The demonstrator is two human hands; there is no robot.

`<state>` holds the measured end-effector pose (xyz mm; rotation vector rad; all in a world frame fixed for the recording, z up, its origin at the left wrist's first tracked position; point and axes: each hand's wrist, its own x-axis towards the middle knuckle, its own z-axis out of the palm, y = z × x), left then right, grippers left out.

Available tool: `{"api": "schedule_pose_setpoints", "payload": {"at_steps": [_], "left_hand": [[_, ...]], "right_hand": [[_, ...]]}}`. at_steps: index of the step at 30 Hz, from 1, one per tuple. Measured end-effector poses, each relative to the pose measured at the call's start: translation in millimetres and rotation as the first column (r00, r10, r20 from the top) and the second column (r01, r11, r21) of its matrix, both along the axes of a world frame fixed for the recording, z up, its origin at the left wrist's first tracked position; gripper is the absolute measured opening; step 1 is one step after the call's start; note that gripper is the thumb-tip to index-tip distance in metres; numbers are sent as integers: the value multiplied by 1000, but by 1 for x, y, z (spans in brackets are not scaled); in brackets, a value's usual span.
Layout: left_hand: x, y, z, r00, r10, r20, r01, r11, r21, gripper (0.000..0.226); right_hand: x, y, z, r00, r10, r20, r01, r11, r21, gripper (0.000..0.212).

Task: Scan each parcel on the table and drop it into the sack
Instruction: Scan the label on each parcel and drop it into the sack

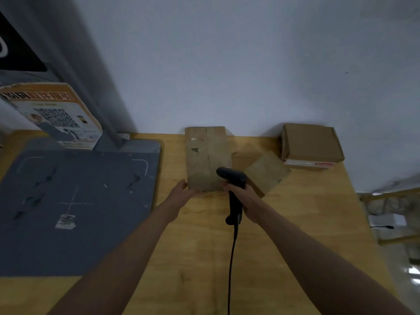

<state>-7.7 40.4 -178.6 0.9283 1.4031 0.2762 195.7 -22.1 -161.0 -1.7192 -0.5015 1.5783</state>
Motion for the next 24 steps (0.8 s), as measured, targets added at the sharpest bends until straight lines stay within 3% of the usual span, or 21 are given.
{"api": "schedule_pose_setpoints", "payload": {"at_steps": [2, 4, 9, 17, 21, 24], "left_hand": [[1, -3, 0, 999, -2, 51, 1, 999, 35, 70], [-3, -10, 6, 999, 1, 51, -4, 997, 71, 64], [-30, -58, 20, 1000, -12, 4, 12, 997, 75, 69], [-86, -179, 40, 998, -50, -26, 51, 997, 66, 65], [-112, -231, 44, 994, -102, -44, 105, 992, 73, 67], [-134, -268, 41, 986, -138, -91, 145, 987, 68, 83]], "right_hand": [[-1, -1, -3, 1000, -4, -11, 4, 1000, 12, 38], [-4, -7, -2, 1000, -10, 0, 10, 1000, 13, 40], [-19, -61, 9, 1000, -20, -23, 19, 998, -65, 32], [-55, -181, 36, 993, -53, -104, 49, 998, -39, 15], [-71, -244, 37, 984, -85, -154, 81, 996, -33, 22], [-84, -293, 30, 967, -118, -228, 109, 993, -51, 25]]}}
